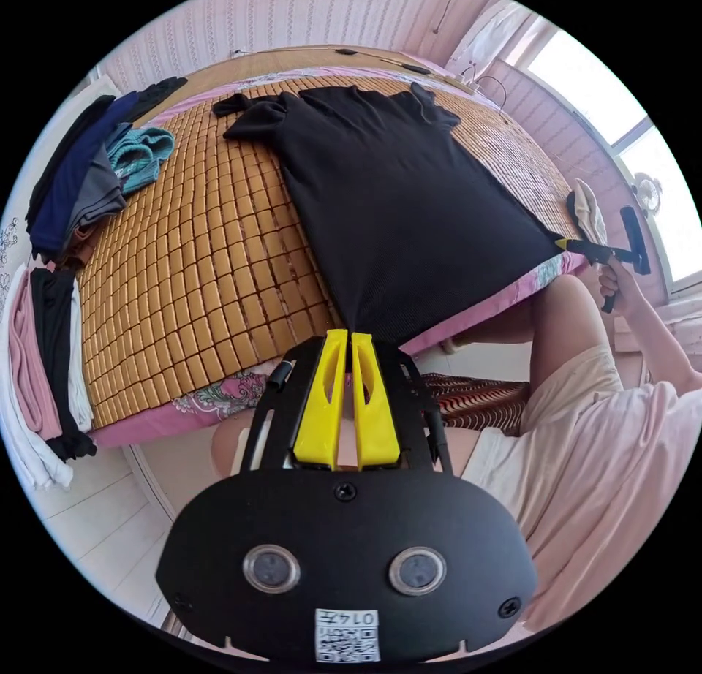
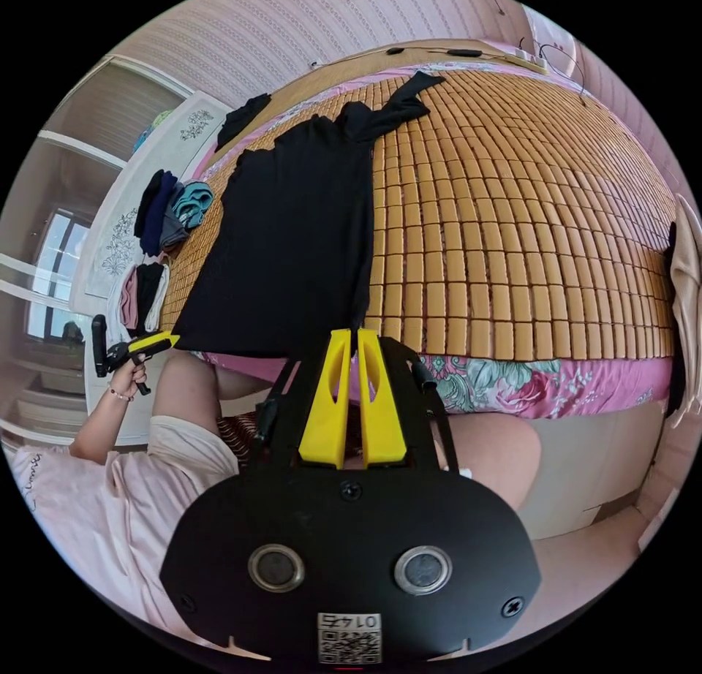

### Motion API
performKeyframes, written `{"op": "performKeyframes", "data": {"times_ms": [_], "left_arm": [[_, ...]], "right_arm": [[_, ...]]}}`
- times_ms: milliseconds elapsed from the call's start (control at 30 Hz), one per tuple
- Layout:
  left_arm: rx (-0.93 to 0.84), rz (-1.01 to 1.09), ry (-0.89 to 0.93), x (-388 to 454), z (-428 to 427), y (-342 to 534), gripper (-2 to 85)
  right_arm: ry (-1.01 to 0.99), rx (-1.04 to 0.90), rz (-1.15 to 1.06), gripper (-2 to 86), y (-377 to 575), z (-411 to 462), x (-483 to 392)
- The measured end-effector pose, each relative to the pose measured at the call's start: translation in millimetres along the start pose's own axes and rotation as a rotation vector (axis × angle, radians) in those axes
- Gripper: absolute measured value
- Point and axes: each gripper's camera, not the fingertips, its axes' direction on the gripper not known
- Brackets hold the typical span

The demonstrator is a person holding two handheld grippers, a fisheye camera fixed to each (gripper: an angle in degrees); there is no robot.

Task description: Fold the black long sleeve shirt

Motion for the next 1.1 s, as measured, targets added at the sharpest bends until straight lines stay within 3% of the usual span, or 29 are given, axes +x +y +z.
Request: {"op": "performKeyframes", "data": {"times_ms": [233, 500, 633, 800, 1000, 1100], "left_arm": [[-0.053, -0.012, 0.000, -1, 24, -8, 1.4], [0.083, 0.011, -0.064, -15, -1, -47, 4.9], [0.138, 0.124, -0.055, -5, 9, -124, 4.7], [0.199, 0.259, 0.035, 29, 50, -253, 4.7], [0.185, 0.357, 0.130, 72, 110, -390, 5.1], [0.152, 0.383, 0.150, 80, 130, -433, 5.2]], "right_arm": [[0.067, -0.093, -0.061, 1.6, 10, 26, -7], [0.153, -0.016, -0.053, 6.1, -20, 4, 22], [0.202, 0.073, -0.079, 7.1, -84, -16, 39], [0.235, 0.169, -0.106, 8.0, -231, -15, 62], [0.246, 0.117, -0.006, 9.5, -356, 45, 111], [0.184, 0.078, 0.024, 2.1, -361, 60, 133]]}}
